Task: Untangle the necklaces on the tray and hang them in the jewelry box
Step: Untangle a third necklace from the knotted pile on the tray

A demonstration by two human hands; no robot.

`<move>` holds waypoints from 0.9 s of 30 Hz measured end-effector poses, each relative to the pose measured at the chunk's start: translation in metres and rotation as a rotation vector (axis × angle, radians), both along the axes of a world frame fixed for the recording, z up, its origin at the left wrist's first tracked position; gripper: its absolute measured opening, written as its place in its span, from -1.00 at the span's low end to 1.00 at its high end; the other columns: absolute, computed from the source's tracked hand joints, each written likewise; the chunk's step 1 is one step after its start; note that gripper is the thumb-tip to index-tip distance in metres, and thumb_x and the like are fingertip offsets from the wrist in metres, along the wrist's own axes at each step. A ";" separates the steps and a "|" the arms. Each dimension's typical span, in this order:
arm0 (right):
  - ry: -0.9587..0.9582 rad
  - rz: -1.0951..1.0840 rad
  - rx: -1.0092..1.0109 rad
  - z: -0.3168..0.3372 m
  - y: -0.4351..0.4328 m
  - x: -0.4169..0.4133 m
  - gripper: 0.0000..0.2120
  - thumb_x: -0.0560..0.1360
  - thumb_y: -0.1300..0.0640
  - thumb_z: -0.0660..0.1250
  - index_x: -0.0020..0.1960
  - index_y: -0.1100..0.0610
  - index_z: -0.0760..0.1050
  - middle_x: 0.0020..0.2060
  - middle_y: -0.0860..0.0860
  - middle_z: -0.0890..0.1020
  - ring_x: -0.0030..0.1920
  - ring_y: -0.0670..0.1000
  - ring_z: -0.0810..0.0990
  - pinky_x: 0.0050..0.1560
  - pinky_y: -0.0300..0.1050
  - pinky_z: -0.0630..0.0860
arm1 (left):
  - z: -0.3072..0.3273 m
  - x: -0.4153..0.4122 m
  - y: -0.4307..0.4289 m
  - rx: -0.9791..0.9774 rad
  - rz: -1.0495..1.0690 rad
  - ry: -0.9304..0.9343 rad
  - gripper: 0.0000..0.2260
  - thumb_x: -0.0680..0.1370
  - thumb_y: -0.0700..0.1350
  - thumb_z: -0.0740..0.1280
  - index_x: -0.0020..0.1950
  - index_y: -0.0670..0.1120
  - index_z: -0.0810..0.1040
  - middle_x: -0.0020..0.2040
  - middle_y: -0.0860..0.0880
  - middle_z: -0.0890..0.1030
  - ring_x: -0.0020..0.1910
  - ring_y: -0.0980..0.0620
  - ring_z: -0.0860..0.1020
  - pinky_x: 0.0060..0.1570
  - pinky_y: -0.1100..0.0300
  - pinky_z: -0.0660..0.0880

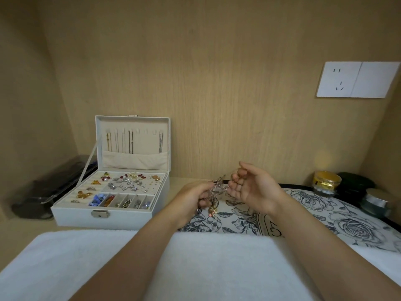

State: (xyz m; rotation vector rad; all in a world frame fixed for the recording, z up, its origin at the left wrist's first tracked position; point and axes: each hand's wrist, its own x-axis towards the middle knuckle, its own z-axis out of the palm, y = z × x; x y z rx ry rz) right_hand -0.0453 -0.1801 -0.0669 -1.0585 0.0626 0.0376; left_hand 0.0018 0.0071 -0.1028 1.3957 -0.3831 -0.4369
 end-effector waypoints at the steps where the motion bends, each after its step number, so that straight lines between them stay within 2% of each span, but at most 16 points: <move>1: -0.007 -0.019 0.069 0.001 0.001 0.000 -0.66 0.59 0.04 0.26 -0.35 0.07 0.37 -0.43 0.02 0.46 -0.24 0.07 0.57 0.01 0.05 0.53 | -0.001 0.000 0.001 0.017 -0.002 0.002 -0.86 0.60 -0.07 0.31 -0.12 -0.08 0.57 -0.47 0.10 0.35 -0.43 0.07 0.29 0.02 0.02 0.28; 3: -0.020 -0.051 0.134 0.002 0.003 -0.001 -0.68 0.60 0.07 0.25 -0.32 0.09 0.38 -0.53 -0.02 0.34 -0.29 0.07 0.57 -0.03 0.05 0.55 | 0.000 -0.002 0.004 0.022 -0.010 0.007 -0.86 0.59 -0.05 0.32 -0.07 -0.10 0.58 -0.49 0.11 0.40 -0.41 0.07 0.32 -0.02 0.04 0.29; 5: -0.011 -0.066 0.116 0.001 0.003 -0.001 -0.73 0.60 0.09 0.25 -0.27 0.09 0.38 -0.54 -0.05 0.26 -0.44 -0.02 0.39 -0.25 -0.09 0.53 | 0.002 -0.001 0.007 0.009 0.025 -0.014 -0.82 0.58 -0.02 0.31 -0.13 -0.10 0.56 -0.51 0.10 0.32 -0.42 0.06 0.35 -0.10 0.09 0.33; 7: 0.012 -0.071 0.012 0.000 0.003 -0.001 -0.79 0.59 0.11 0.28 -0.22 0.08 0.38 -0.49 -0.06 0.25 -0.51 -0.08 0.20 -0.50 -0.24 0.31 | 0.002 -0.001 0.009 0.070 0.099 -0.097 -0.79 0.62 -0.02 0.28 -0.09 -0.10 0.63 -0.49 0.06 0.32 -0.40 0.04 0.39 -0.14 0.12 0.38; 8: 0.015 -0.082 -0.087 -0.002 0.001 0.001 -0.80 0.59 0.13 0.29 -0.21 0.07 0.38 -0.47 -0.06 0.25 -0.51 -0.09 0.16 -0.54 -0.26 0.21 | 0.002 -0.002 0.009 0.111 0.139 -0.149 -0.78 0.63 -0.02 0.28 -0.09 -0.08 0.67 -0.48 0.05 0.36 -0.38 0.04 0.40 -0.14 0.13 0.39; 10: -0.013 -0.126 -0.348 -0.004 -0.001 0.002 -0.78 0.57 0.15 0.34 -0.22 0.06 0.39 -0.45 -0.06 0.27 -0.50 -0.10 0.14 -0.54 -0.25 0.13 | 0.002 -0.005 0.007 0.176 0.194 -0.239 -0.76 0.62 -0.02 0.30 -0.15 -0.05 0.69 -0.48 0.04 0.42 -0.36 0.02 0.40 -0.17 0.15 0.38; 12: -0.041 -0.170 -0.479 -0.004 0.000 0.000 -0.75 0.56 0.15 0.39 -0.25 0.06 0.38 -0.45 -0.07 0.27 -0.50 -0.10 0.16 -0.51 -0.24 0.13 | 0.003 -0.006 0.005 0.215 0.232 -0.291 -0.75 0.62 -0.01 0.31 -0.19 -0.03 0.69 -0.47 0.05 0.45 -0.38 0.03 0.40 -0.24 0.17 0.35; 15: -0.039 -0.238 -0.496 -0.003 0.002 -0.001 -0.74 0.51 0.20 0.44 -0.24 0.07 0.39 -0.47 -0.08 0.31 -0.51 -0.10 0.22 -0.44 -0.20 0.22 | 0.005 -0.006 0.005 0.224 0.273 -0.281 -0.77 0.60 0.02 0.33 -0.18 -0.01 0.70 -0.35 -0.01 0.62 -0.40 0.06 0.51 -0.27 0.10 0.43; 17: -0.040 -0.272 -0.552 -0.001 0.003 0.000 -0.72 0.48 0.23 0.46 -0.26 0.07 0.38 -0.49 -0.09 0.38 -0.53 -0.11 0.27 -0.40 -0.18 0.35 | 0.006 -0.004 0.005 0.205 0.281 -0.249 -0.77 0.59 0.04 0.34 -0.17 0.00 0.69 -0.29 -0.06 0.68 -0.22 -0.17 0.65 -0.12 0.00 0.50; 18: -0.039 -0.276 -0.577 -0.002 0.004 0.001 -0.70 0.49 0.24 0.46 -0.26 0.07 0.36 -0.51 -0.11 0.41 -0.54 -0.12 0.29 -0.37 -0.16 0.43 | 0.007 -0.005 0.006 0.187 0.288 -0.231 -0.78 0.60 0.03 0.34 -0.16 -0.01 0.68 -0.33 -0.07 0.67 -0.16 -0.23 0.66 -0.08 -0.01 0.50; 19: -0.032 -0.272 -0.591 -0.002 0.004 0.001 -0.70 0.50 0.26 0.45 -0.26 0.08 0.36 -0.52 -0.12 0.42 -0.55 -0.13 0.31 -0.31 -0.14 0.51 | 0.007 -0.005 0.006 0.177 0.300 -0.220 -0.78 0.60 0.02 0.33 -0.14 -0.04 0.67 -0.40 -0.04 0.63 -0.19 -0.22 0.67 -0.06 0.01 0.51; 21: 0.010 -0.245 -0.587 -0.006 0.003 0.003 -0.73 0.51 0.29 0.43 -0.22 0.09 0.37 -0.46 -0.08 0.42 -0.51 -0.11 0.34 -0.22 -0.07 0.58 | 0.005 -0.003 0.006 0.186 0.339 -0.225 -0.77 0.62 0.00 0.30 -0.08 -0.10 0.65 -0.50 0.03 0.52 -0.36 -0.04 0.61 -0.08 0.04 0.53; 24: 0.105 -0.209 -0.645 -0.011 0.002 0.003 -0.80 0.54 0.23 0.40 -0.17 0.11 0.40 -0.38 0.01 0.37 -0.46 -0.05 0.35 -0.39 -0.13 0.51 | -0.001 0.001 0.008 0.258 0.384 -0.263 -0.79 0.63 -0.03 0.29 -0.10 -0.09 0.63 -0.47 0.03 0.51 -0.53 0.08 0.49 -0.29 0.09 0.49; 25: 0.128 -0.225 -0.725 -0.012 0.002 0.002 -0.83 0.55 0.18 0.39 -0.15 0.11 0.41 -0.39 0.01 0.37 -0.46 -0.04 0.35 -0.47 -0.20 0.43 | -0.004 0.003 0.008 0.320 0.395 -0.316 -0.79 0.63 -0.04 0.29 -0.11 -0.08 0.63 -0.43 0.02 0.54 -0.53 0.08 0.49 -0.34 0.11 0.47; 27: 0.135 -0.289 -0.867 -0.012 0.003 0.001 -0.84 0.54 0.10 0.36 -0.14 0.14 0.43 -0.44 -0.01 0.39 -0.48 -0.02 0.36 -0.52 -0.24 0.30 | -0.009 0.005 0.008 0.474 0.413 -0.472 -0.81 0.63 -0.07 0.28 -0.13 -0.06 0.62 -0.35 0.02 0.60 -0.43 0.08 0.54 -0.29 0.11 0.53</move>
